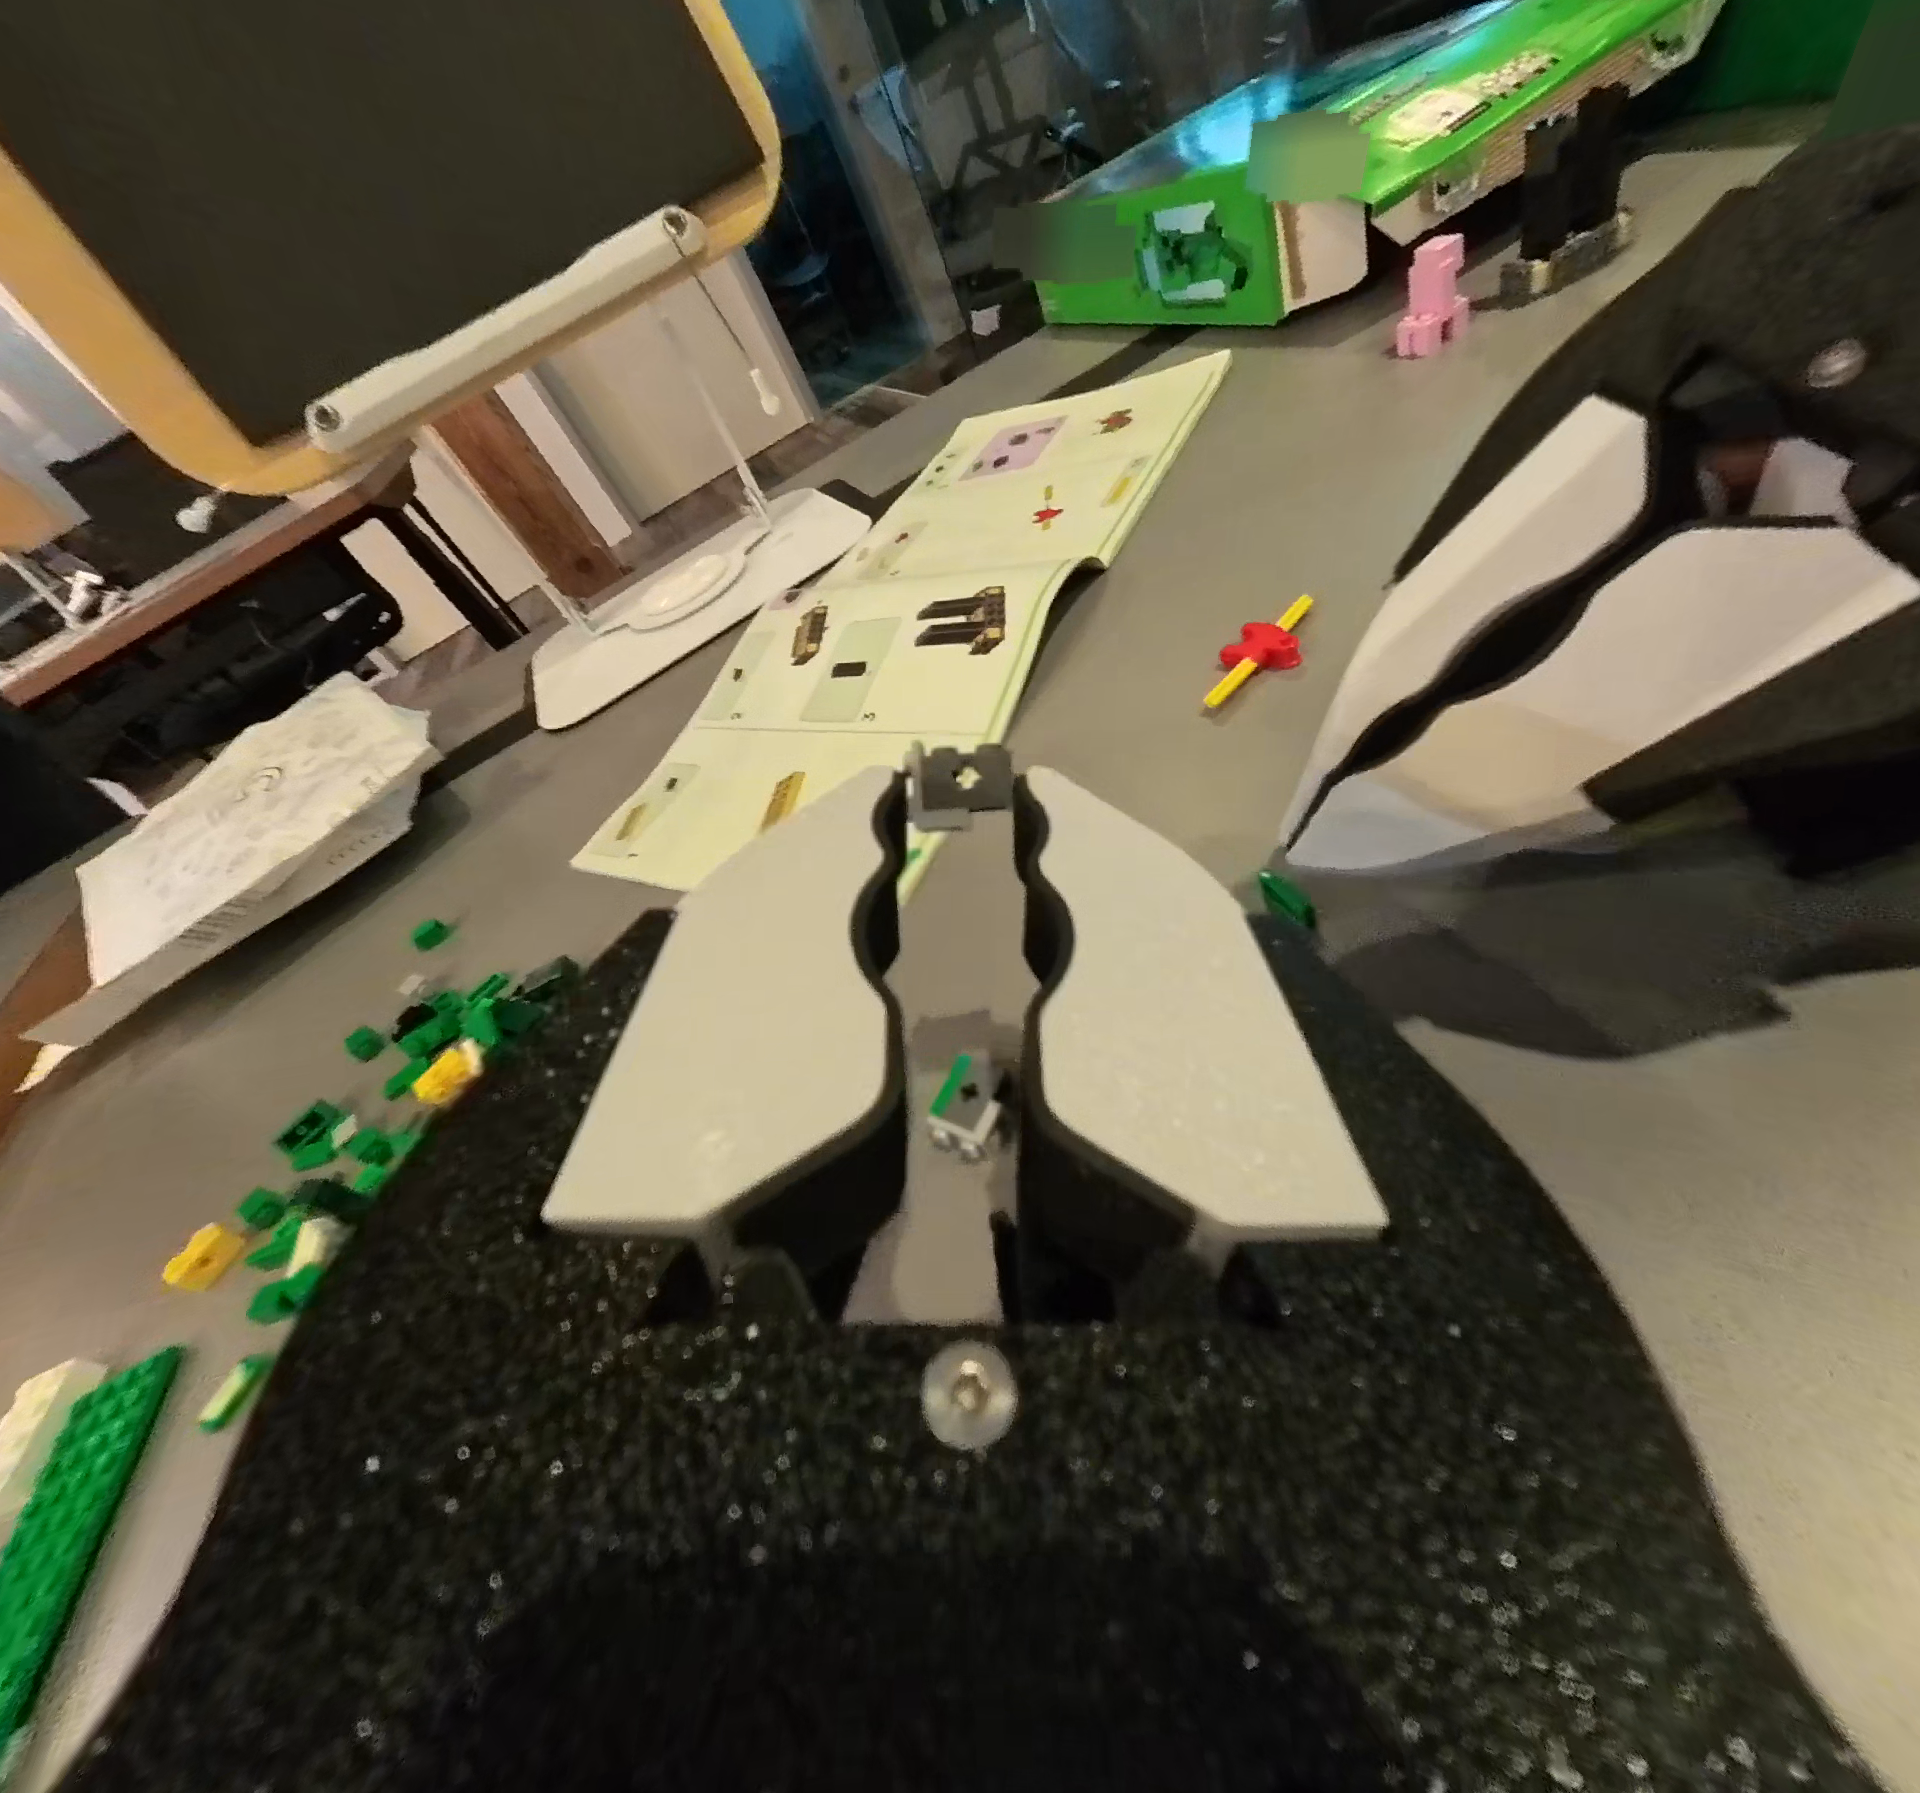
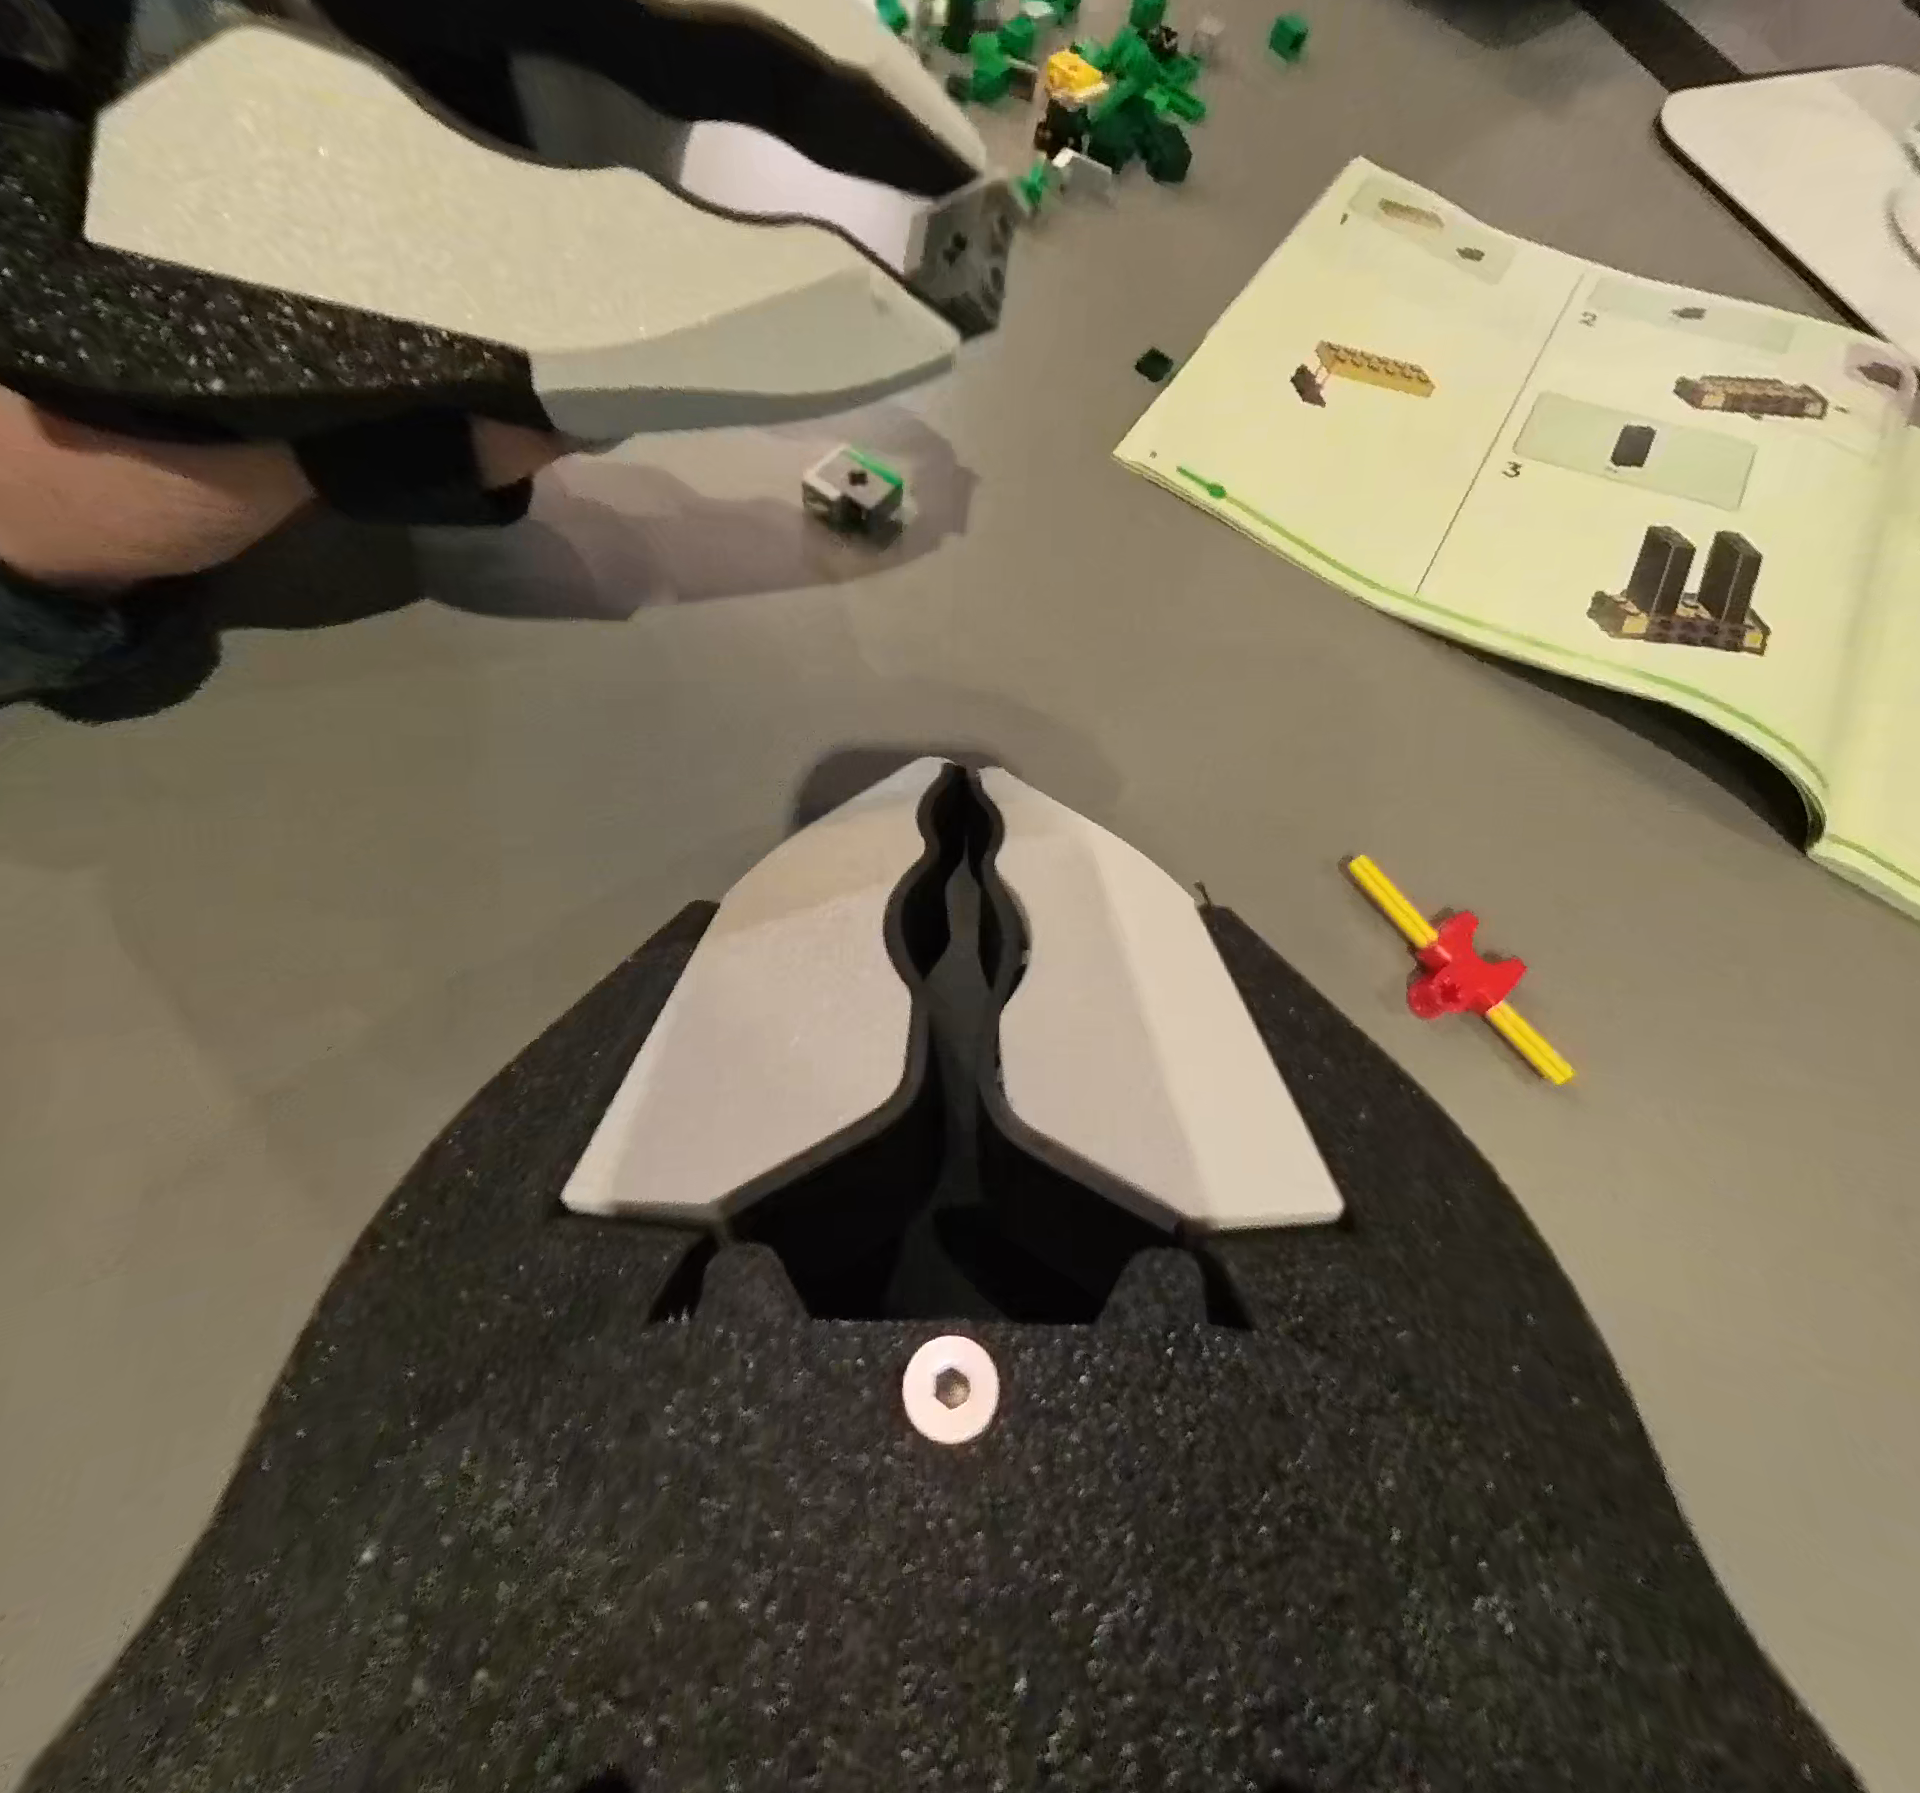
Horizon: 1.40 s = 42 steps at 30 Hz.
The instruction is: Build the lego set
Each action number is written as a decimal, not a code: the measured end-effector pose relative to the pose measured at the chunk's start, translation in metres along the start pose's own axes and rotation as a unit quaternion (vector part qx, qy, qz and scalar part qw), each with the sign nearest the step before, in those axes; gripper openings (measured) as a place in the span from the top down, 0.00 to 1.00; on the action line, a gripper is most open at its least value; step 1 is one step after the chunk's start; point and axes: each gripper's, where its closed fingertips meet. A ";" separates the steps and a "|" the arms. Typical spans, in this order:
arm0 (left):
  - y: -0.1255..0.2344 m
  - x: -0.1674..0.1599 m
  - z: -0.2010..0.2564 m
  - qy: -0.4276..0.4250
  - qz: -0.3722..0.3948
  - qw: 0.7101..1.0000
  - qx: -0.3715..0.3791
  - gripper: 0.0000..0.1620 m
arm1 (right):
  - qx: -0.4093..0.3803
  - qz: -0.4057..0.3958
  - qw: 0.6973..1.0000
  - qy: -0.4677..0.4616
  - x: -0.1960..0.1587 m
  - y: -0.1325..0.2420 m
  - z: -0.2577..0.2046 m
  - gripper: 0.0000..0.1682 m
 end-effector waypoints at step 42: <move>0.051 0.057 -0.034 -0.021 0.128 0.984 0.120 0.88 | 0.019 0.102 0.980 0.171 0.076 0.064 0.037 1.00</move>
Point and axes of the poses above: each gripper's, where its closed fingertips meet, y back along the fingers, x out of its top, z = x × y across the jaws, and after that the axes turned 7 degrees about -z, right-handed
